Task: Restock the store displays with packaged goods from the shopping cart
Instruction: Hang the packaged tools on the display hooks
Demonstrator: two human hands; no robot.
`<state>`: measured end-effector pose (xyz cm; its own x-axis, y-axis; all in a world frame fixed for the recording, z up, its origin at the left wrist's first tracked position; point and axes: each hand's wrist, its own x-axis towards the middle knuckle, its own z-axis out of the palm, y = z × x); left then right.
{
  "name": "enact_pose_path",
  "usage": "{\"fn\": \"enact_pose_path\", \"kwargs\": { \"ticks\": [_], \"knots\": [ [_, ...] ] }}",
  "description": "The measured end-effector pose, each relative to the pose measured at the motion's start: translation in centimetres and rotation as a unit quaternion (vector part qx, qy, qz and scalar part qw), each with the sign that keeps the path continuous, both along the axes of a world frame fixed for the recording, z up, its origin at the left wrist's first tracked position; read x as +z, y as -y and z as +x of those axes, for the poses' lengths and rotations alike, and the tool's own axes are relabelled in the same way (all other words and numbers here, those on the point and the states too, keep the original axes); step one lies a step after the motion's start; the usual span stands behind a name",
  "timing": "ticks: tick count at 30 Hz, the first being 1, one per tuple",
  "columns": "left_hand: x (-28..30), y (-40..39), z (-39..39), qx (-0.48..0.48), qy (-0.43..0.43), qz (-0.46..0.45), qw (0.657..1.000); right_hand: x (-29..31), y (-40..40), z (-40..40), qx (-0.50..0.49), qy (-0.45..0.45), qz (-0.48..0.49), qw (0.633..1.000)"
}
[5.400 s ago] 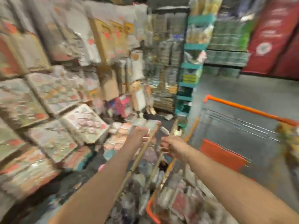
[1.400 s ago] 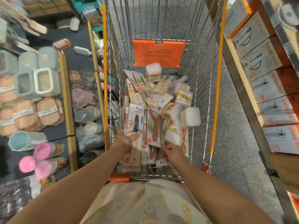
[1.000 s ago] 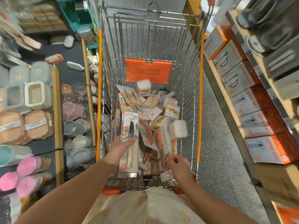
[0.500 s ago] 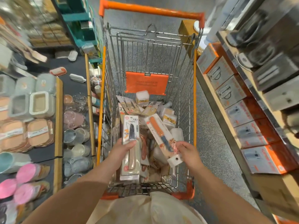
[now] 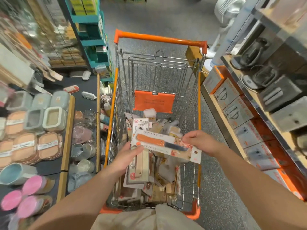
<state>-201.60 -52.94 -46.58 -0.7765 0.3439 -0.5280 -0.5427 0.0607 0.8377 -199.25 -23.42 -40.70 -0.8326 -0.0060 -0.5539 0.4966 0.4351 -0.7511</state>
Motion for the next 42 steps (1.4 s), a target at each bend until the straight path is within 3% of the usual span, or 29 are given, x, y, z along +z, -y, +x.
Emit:
{"fn": "enact_pose_path", "kwargs": {
  "ticks": [6,8,11,13,16,18,23,26,30,33,36,42],
  "knots": [
    [2.2,-1.1,0.6,0.039,0.032,0.009,0.999,0.0,2.1,-0.4,0.022,-0.005,0.018,1.0],
    [2.2,-1.3,0.5,0.069,0.053,0.012,0.996,-0.5,2.2,-0.4,-0.048,0.009,-0.068,0.996],
    [1.3,-1.1,0.0,0.118,0.077,0.028,0.99,-1.6,2.3,0.7,-0.229,0.041,-0.317,0.919],
    [1.4,-1.1,-0.1,0.146,0.084,0.038,0.985,-2.0,3.0,1.9,-0.27,0.029,-0.42,0.866],
    [1.6,-1.6,-0.4,0.179,0.085,0.043,0.979,-2.9,5.2,3.0,-0.299,0.007,-0.508,0.808],
    [1.9,-2.2,-0.6,0.209,0.079,0.039,0.974,-3.1,7.2,3.2,-0.317,0.0,-0.527,0.789],
    [4.2,-4.1,-1.1,0.236,0.047,0.034,0.97,-0.8,11.6,0.3,-0.303,-0.044,-0.389,0.869],
    [5.3,-4.0,-1.0,0.239,0.014,0.06,0.969,0.2,12.1,-2.4,-0.307,-0.08,-0.329,0.89],
    [7.4,-3.1,-0.3,0.168,-0.078,0.034,0.982,1.9,12.5,-5.1,-0.289,-0.097,-0.287,0.908],
    [9.4,-1.0,0.6,0.238,-0.079,0.009,0.968,3.6,12.8,-7.2,-0.251,-0.114,-0.306,0.911],
    [11.2,3.1,2.9,0.332,-0.085,-0.02,0.939,5.1,13.7,-9.4,-0.173,-0.082,-0.354,0.916],
    [15.8,13.1,9.6,0.459,-0.137,-0.105,0.872,10.2,22.9,-8.6,0.108,-0.108,-0.269,0.951]
  ]
}}
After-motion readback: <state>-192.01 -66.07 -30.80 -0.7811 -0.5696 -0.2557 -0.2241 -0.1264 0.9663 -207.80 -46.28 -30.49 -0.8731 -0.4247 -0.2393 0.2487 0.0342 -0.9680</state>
